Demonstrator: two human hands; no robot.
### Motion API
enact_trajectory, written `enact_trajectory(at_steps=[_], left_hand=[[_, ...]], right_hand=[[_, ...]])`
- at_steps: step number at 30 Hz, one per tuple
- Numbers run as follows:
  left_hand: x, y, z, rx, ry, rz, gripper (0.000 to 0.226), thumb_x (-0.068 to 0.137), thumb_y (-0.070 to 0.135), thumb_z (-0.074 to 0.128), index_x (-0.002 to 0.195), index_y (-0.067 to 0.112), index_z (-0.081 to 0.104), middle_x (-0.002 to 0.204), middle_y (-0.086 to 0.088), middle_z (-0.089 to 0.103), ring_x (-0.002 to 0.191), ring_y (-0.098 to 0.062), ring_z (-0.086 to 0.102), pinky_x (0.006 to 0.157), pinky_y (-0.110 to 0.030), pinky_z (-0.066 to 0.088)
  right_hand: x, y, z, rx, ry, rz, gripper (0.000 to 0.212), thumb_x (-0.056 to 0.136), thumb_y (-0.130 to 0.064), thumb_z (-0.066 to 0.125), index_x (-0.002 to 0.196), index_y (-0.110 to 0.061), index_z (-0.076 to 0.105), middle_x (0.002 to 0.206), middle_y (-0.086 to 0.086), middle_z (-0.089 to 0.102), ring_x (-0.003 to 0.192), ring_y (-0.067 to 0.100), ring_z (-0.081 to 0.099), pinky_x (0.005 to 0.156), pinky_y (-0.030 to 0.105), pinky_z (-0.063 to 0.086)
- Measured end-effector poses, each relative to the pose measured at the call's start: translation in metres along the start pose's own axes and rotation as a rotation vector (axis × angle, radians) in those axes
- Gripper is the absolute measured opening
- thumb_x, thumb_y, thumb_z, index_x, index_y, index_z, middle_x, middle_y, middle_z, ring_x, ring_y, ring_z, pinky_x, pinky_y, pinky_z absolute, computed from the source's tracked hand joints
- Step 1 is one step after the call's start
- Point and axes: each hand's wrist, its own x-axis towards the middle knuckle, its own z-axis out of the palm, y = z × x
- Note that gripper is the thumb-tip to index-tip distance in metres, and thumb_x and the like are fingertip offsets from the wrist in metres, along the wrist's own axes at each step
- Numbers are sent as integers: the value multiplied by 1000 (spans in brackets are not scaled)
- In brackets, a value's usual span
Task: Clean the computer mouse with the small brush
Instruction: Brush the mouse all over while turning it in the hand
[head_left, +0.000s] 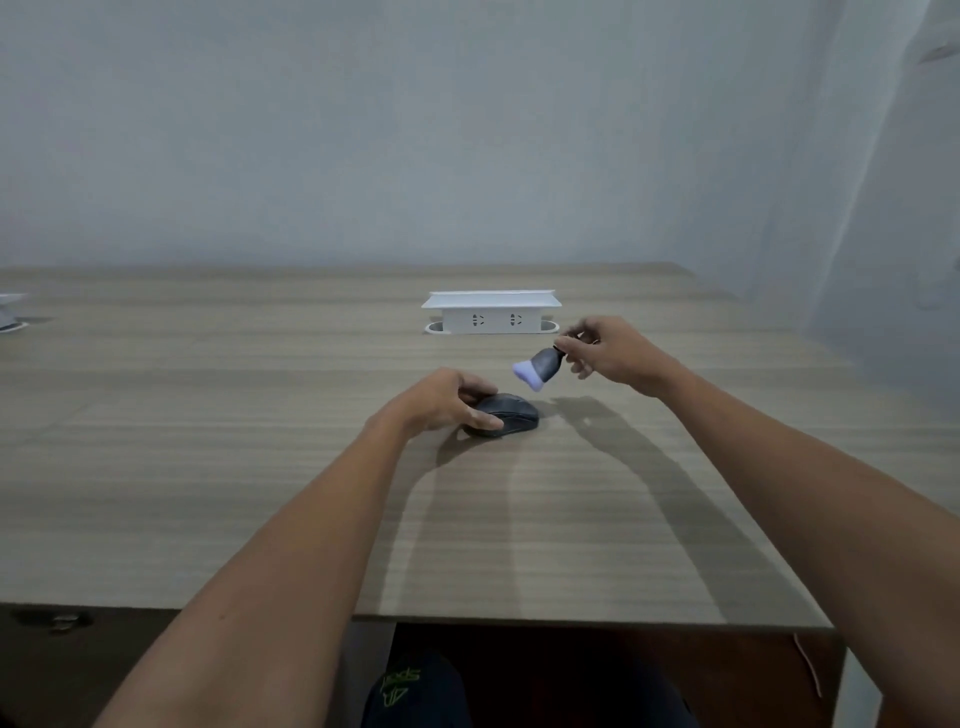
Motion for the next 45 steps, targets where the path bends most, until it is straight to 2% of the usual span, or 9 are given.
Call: enact_trajectory(at_steps=[5,11,16,21,25,30,34,39,45], left_hand=[[6,0,0,-13,-6,26,61,69,20,89,125,12,68,114,0,74,103,-7,69,86,-11,51],[12,3,-3,60,-21,19,61,68,25,89,125,17,69,113,3,73,104,-9,68,93,-19,46],[13,7,-4,99,-38,20,57,71,26,88,124,18,68,110,5,74,100,-8,68,92,-17,46],[17,3,-3,105,-34,22,61,68,26,89,125,17,68,114,4,73,106,-10,67,105,-27,46],[19,1,-4,121,-32,31,61,67,29,90,123,19,70,112,7,74,104,-8,68,104,-28,48],[18,3,-4,120,-31,36,59,68,25,89,123,16,69,111,4,75,104,-11,69,103,-28,48],[16,6,-5,138,-35,36,59,69,27,89,124,17,69,112,5,74,105,-10,68,101,-26,47],[16,5,-4,136,-14,33,60,68,26,89,123,15,69,113,2,73,106,-13,68,103,-29,48],[18,3,-3,138,-6,25,55,65,28,91,116,18,72,106,4,75,101,-13,70,102,-34,51]], right_hand=[[7,-2,11,-5,-47,29,16,95,-16,64,98,0,68,70,4,61,58,15,57,55,23,53],[16,5,3,-267,-103,62,21,90,-16,65,89,4,71,65,4,63,51,12,57,49,24,49],[17,-3,5,-98,-115,19,21,92,-18,67,82,0,71,63,5,61,51,12,56,51,24,51],[20,5,1,-306,-107,34,21,90,-16,67,89,4,73,63,4,64,50,11,58,48,22,49],[17,0,3,-123,-99,-4,22,92,-19,67,90,3,73,63,5,62,44,5,54,49,20,49],[20,1,3,-371,-135,13,22,91,-18,66,92,2,73,67,4,65,51,10,59,48,22,48],[19,-7,6,-256,-118,-44,21,91,-22,66,92,-2,72,67,2,65,48,5,58,48,21,49],[19,-12,5,-586,-176,-13,17,90,-17,65,83,-3,71,61,-2,62,47,11,57,44,19,44],[22,-14,8,-343,-188,-7,20,91,-20,66,90,-1,72,67,4,66,52,12,62,50,24,52]])
